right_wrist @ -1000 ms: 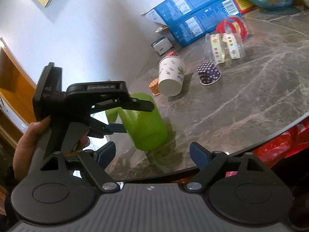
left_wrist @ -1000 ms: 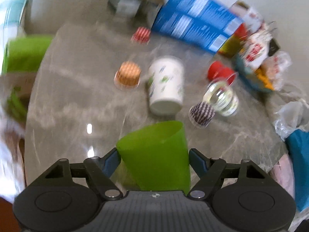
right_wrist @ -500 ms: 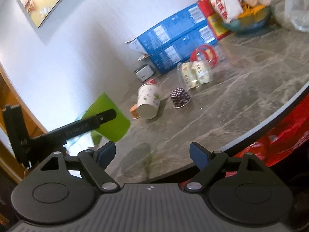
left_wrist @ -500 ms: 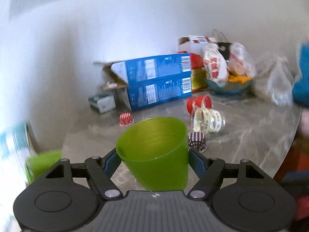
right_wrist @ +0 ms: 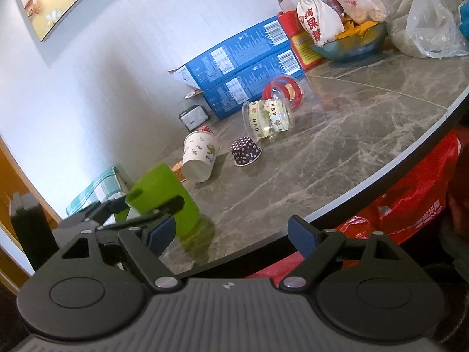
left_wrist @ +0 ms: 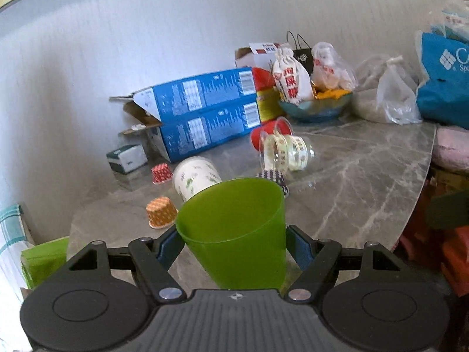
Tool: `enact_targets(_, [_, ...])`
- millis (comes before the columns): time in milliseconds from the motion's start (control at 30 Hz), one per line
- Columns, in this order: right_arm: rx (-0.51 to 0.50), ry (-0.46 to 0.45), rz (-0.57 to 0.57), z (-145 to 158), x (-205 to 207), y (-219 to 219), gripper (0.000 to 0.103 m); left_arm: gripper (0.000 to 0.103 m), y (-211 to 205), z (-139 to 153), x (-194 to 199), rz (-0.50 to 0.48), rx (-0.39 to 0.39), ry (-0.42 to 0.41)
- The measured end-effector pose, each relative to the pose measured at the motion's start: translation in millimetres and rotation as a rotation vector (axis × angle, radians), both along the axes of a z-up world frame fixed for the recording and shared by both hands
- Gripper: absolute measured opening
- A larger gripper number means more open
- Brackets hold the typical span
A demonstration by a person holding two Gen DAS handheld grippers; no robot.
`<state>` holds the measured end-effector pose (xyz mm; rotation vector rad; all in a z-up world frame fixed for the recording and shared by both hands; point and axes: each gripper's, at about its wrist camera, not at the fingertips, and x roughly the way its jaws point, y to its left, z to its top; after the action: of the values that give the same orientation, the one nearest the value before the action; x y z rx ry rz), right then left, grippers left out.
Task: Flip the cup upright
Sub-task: 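Lower the green cup rim-up onto the table with the left tool and open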
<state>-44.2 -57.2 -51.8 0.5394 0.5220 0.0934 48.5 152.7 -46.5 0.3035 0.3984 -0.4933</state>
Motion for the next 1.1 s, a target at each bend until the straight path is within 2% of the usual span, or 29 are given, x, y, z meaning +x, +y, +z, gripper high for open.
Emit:
enact_targets(133, [0.002,0.006,0.001,-1,3,3,0.085,0.079,0,-2,-3,-0.019,0.022,-0.021])
enact_targets(367, [0.004,0.002,0.007,0,5,5,0.085,0.079,4,-1,-2,-0.025,0.009,-0.018])
enact_targets(433, [0.002,0.0,0.009,0,5,6,0.085,0.082,4,-2,-3,-0.034,0.014,-0.022])
enact_targets(500, [0.004,0.001,0.008,0,5,6,0.085,0.091,4,-2,-3,-0.048,0.011,-0.012])
enact_targets(667, [0.012,0.001,0.005,-1,4,4,0.085,0.091,6,-4,-1,-0.066,-0.005,0.025])
enact_targets(933, [0.001,-0.019,-0.013,1,-4,5,0.085,0.097,34,-12,-3,-0.06,-0.099,0.106])
enact_targets(1000, [-0.031,-0.032,-0.026,3,-7,10,0.089,0.097,50,-12,-13,-0.057,-0.146,0.133])
enact_targets(1033, [-0.052,-0.048,-0.038,5,-10,14,0.095,0.098,59,-11,-17,-0.055,-0.174,0.149])
enact_targets(1100, [-0.115,-0.096,-0.054,11,-18,26,0.1,0.1,80,-5,-28,-0.033,-0.225,0.178])
